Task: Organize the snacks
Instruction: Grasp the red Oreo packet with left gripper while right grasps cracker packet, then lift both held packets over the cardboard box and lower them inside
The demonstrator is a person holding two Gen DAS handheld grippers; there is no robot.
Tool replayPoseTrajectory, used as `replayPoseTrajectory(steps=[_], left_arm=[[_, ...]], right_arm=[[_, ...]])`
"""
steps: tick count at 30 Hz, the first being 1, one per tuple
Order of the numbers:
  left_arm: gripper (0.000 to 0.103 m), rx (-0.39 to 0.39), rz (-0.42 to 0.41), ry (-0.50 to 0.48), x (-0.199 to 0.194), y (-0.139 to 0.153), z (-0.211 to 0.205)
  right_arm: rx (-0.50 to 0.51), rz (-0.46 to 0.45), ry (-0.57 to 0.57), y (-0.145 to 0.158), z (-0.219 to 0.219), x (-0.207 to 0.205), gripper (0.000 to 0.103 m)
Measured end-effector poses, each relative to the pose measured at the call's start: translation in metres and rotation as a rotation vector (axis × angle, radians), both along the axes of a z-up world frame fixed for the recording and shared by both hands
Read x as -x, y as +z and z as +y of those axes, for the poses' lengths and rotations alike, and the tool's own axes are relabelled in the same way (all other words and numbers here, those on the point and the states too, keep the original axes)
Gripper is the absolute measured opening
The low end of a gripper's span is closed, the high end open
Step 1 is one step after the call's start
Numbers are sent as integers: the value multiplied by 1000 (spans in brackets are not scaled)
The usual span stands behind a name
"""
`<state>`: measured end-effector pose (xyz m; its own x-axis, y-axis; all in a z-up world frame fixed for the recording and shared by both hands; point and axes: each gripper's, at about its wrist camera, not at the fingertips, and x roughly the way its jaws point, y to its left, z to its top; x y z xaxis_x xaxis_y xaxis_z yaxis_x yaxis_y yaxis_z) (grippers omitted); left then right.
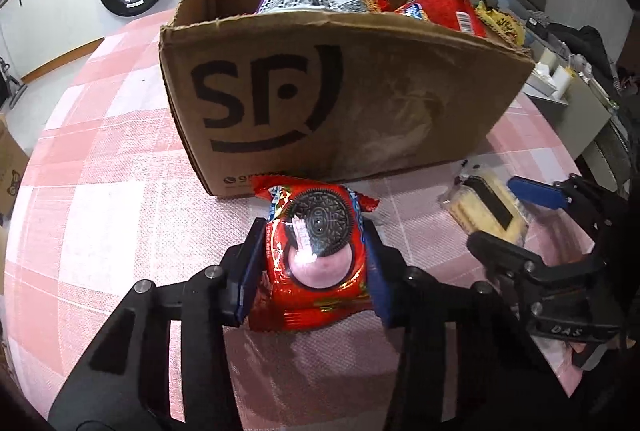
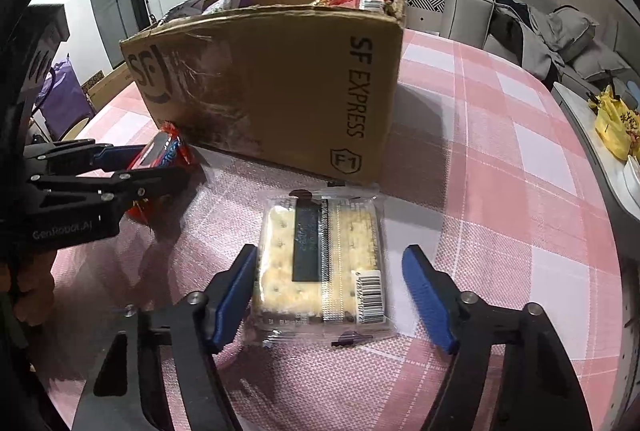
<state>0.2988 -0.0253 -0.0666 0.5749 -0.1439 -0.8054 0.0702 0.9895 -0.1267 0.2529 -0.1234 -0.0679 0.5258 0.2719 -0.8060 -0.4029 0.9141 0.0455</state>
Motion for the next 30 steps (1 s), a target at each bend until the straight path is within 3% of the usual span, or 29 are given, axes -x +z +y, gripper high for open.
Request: replayPoseTrajectory(steps=[4, 19, 30], left_arm=[[42, 6, -9, -1, 7, 2, 1], [42, 22, -81, 18, 38, 25, 26], [42, 17, -169, 17, 71, 76, 42]], right_arm=[[2, -9, 12, 2, 5, 2, 59], [-61, -43, -20, 14, -3, 10, 58], [-128, -133, -15, 61, -9, 29, 58]])
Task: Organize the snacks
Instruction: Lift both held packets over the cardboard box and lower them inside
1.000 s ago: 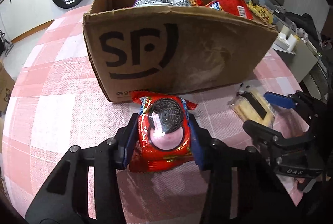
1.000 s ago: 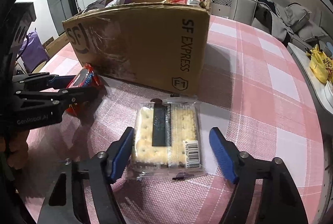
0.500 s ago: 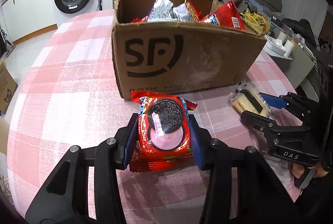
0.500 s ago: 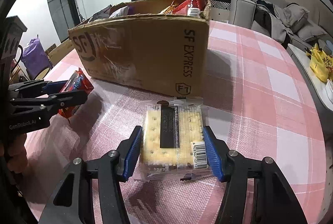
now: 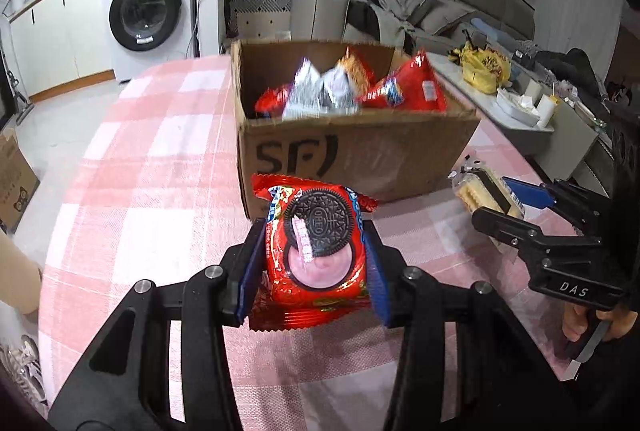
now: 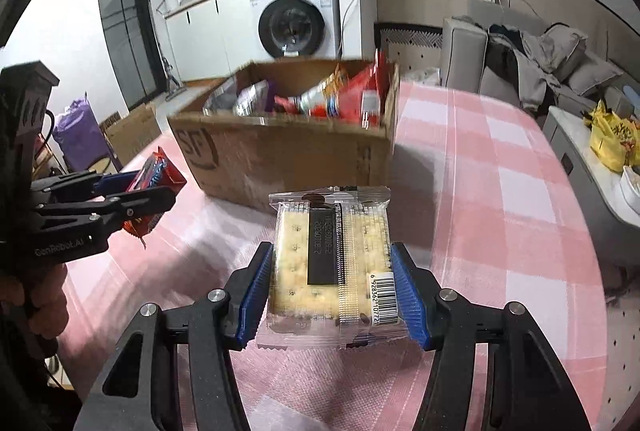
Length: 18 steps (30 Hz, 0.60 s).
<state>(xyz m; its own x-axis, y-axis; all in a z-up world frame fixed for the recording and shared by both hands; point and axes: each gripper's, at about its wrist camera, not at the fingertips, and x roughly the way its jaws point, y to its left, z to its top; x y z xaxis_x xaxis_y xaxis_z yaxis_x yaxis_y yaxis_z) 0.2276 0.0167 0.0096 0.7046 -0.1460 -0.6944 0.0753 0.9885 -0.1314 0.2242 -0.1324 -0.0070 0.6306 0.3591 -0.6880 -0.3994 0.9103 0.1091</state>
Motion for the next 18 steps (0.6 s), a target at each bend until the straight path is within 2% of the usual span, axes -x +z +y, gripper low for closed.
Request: replayPoseTrajectory(steps=[9, 18], left_arm=[[42, 3, -74, 16, 16, 45, 23], [42, -2, -111, 19, 12, 72, 29]], right_arm=[[-51, -69, 13, 38, 3, 3, 58], [-80, -107, 21, 60, 7, -5, 58]])
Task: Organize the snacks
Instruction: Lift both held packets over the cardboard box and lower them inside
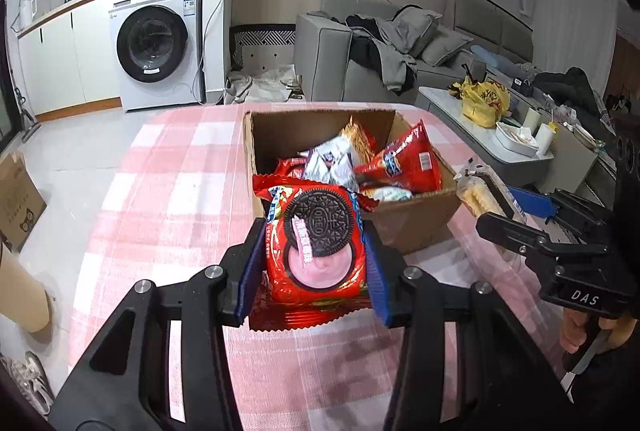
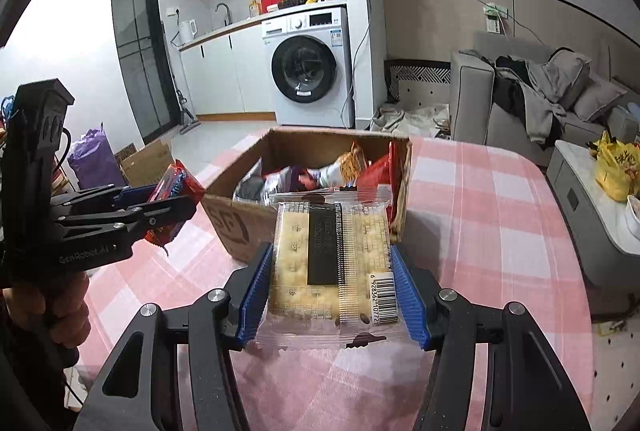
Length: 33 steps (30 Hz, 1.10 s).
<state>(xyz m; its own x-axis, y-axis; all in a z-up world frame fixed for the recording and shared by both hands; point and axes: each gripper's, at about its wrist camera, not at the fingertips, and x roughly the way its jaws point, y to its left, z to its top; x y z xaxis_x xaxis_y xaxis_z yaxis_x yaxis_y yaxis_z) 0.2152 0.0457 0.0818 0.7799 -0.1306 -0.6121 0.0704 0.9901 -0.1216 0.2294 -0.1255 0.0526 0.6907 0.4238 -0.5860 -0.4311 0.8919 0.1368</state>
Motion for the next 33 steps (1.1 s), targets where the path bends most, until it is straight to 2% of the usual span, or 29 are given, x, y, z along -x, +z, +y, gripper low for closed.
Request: replayPoseTrajectory(steps=[19, 33], left_arm=[[42, -28, -44, 4, -60, 20, -13], [42, -41, -35, 10, -114, 15, -10]], right_arm=[[-37, -34, -21, 23, 5, -40, 58], [-89, -22, -40, 20, 9, -83, 58]])
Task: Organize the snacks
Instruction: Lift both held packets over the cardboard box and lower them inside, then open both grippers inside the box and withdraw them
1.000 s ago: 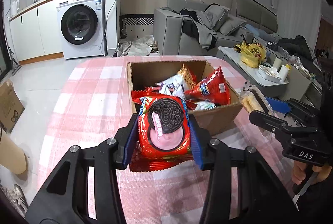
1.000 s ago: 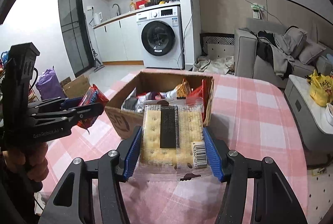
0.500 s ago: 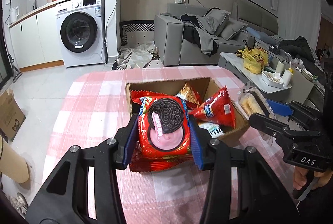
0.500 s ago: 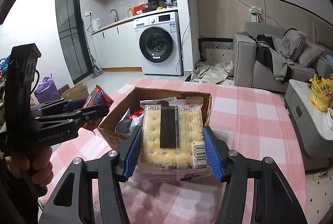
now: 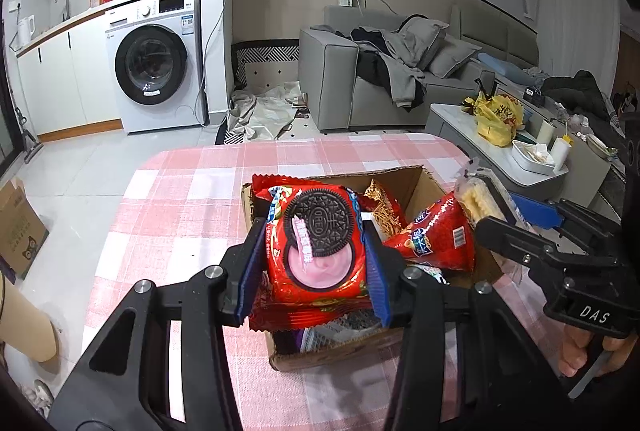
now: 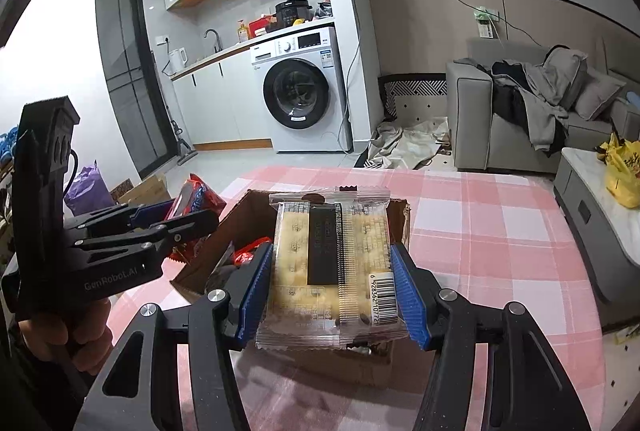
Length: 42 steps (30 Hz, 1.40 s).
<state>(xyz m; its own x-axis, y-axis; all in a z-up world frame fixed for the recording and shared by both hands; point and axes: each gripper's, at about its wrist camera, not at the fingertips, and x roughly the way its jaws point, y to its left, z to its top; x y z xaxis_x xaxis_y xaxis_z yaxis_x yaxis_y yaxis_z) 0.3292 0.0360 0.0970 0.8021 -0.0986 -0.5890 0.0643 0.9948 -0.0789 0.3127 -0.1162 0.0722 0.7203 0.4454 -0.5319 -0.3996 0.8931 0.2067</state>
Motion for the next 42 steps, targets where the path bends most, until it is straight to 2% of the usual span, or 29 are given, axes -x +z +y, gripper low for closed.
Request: replayPoseTrajectory(steps=[15, 30, 42], left_arm=[[42, -9, 0, 5, -40, -14, -4], [42, -14, 30, -9, -72, -34, -10], [42, -22, 53, -20, -100, -55, -19]], right_arm=[[-17, 9, 20, -11, 11, -23, 58], [77, 25, 23, -31, 36, -45, 58], [101, 36, 33, -39, 42, -50, 58]])
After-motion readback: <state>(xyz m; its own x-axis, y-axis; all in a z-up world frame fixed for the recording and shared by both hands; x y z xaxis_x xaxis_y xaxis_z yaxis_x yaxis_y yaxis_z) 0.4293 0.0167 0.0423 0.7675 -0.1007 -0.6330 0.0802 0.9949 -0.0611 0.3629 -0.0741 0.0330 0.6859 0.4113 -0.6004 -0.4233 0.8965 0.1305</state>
